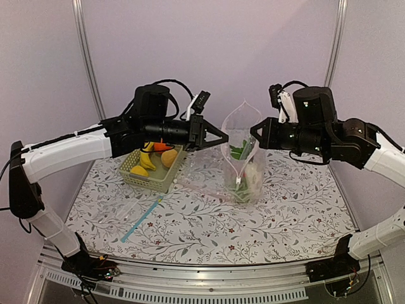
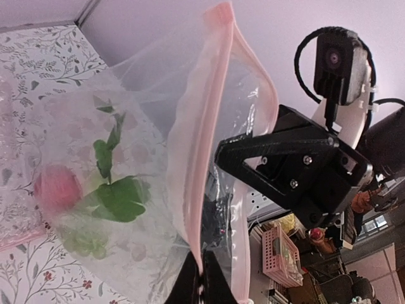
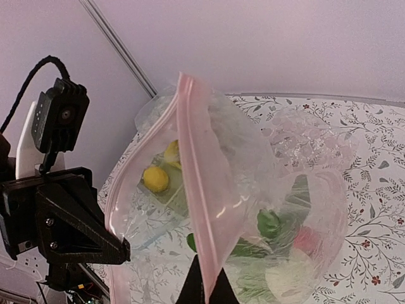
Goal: Place the food in the zip-top bag and seal the zipper
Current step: Adjust the zipper food storage bag at the center of the board, then pick up the fake fruit from the bin, then place the fake fruit in the zipper food storage bag.
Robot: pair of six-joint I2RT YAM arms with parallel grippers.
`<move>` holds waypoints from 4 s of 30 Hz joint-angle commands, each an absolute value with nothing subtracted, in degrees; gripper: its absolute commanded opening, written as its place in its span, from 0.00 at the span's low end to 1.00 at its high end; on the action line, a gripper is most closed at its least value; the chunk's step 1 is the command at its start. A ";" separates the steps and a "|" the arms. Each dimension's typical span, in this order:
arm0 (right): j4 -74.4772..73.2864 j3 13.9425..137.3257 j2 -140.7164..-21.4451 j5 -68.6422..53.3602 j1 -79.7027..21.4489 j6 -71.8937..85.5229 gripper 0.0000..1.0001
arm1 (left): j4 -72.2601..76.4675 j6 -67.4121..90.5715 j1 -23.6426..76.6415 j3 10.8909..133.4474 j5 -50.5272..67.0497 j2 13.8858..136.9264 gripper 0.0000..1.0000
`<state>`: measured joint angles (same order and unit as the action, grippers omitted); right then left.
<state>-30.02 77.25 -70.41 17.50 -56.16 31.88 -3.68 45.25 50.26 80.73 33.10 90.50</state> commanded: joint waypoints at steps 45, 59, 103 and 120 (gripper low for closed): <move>-25.06 75.11 -78.93 9.92 -55.79 34.43 0.00 | -25.69 28.81 23.89 92.37 1.39 119.15 0.80; -26.03 75.17 -79.44 10.07 -55.79 35.30 0.00 | -22.59 30.84 23.47 92.60 2.89 125.72 0.83; -32.14 76.90 -76.35 10.65 -55.74 32.47 0.00 | -18.69 30.25 27.28 64.53 13.45 69.93 0.60; -30.20 78.47 -77.51 7.34 -55.81 32.58 0.00 | -4.02 35.29 48.85 70.71 26.82 70.34 0.60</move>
